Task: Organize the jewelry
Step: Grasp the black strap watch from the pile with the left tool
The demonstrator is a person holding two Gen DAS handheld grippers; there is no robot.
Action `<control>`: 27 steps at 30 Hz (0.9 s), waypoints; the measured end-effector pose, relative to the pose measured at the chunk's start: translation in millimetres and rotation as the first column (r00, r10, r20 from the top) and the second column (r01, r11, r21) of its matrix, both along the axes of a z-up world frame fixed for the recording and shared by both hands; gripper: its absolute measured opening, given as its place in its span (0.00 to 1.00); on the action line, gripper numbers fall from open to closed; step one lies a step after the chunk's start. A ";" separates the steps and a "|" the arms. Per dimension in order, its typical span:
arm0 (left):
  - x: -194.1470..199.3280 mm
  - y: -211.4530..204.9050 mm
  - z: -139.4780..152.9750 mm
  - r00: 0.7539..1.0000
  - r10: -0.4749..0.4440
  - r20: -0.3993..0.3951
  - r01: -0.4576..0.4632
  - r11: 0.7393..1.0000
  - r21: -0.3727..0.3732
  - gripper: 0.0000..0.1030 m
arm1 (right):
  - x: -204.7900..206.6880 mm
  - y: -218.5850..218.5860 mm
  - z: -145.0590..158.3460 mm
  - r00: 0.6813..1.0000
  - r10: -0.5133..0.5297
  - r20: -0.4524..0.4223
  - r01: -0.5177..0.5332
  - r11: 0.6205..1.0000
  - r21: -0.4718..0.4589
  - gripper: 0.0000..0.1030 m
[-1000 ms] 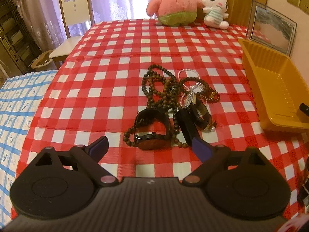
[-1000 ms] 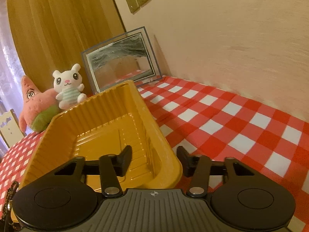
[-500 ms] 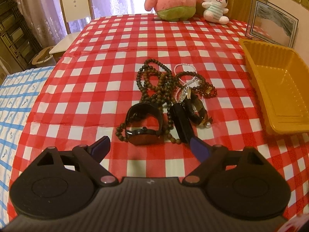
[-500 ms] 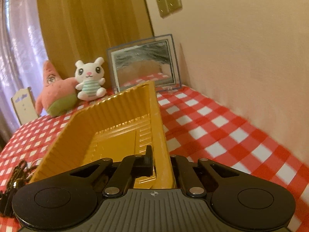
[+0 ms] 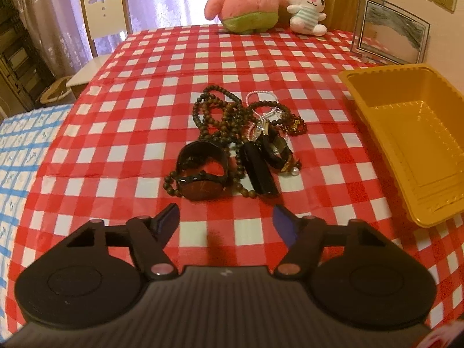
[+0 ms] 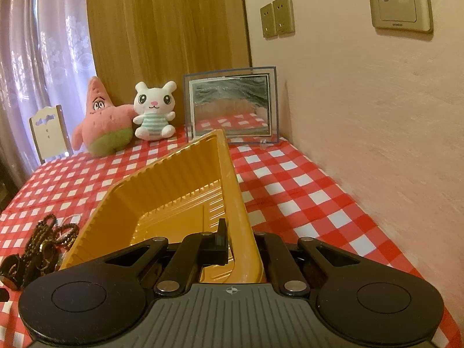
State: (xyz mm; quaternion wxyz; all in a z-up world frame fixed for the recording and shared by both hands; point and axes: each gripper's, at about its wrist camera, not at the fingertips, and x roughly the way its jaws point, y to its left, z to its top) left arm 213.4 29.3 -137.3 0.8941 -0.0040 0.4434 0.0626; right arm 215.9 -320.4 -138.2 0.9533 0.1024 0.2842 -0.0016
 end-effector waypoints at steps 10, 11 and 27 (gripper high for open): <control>14.0 17.6 -6.0 0.982 -0.188 0.031 0.184 0.978 0.102 0.43 | 5.4 9.2 3.9 0.999 -0.039 -0.035 0.038 0.999 -0.008 0.05; 16.4 18.9 -6.4 0.975 -0.219 0.034 0.214 0.970 0.120 0.43 | 5.1 10.9 4.8 0.999 -0.041 -0.035 0.041 0.999 -0.015 0.05; 30.9 38.4 -28.2 0.841 -0.537 -0.071 0.540 0.821 0.185 0.17 | -4.6 26.4 7.2 0.992 -0.100 -0.080 0.098 0.995 -0.032 0.04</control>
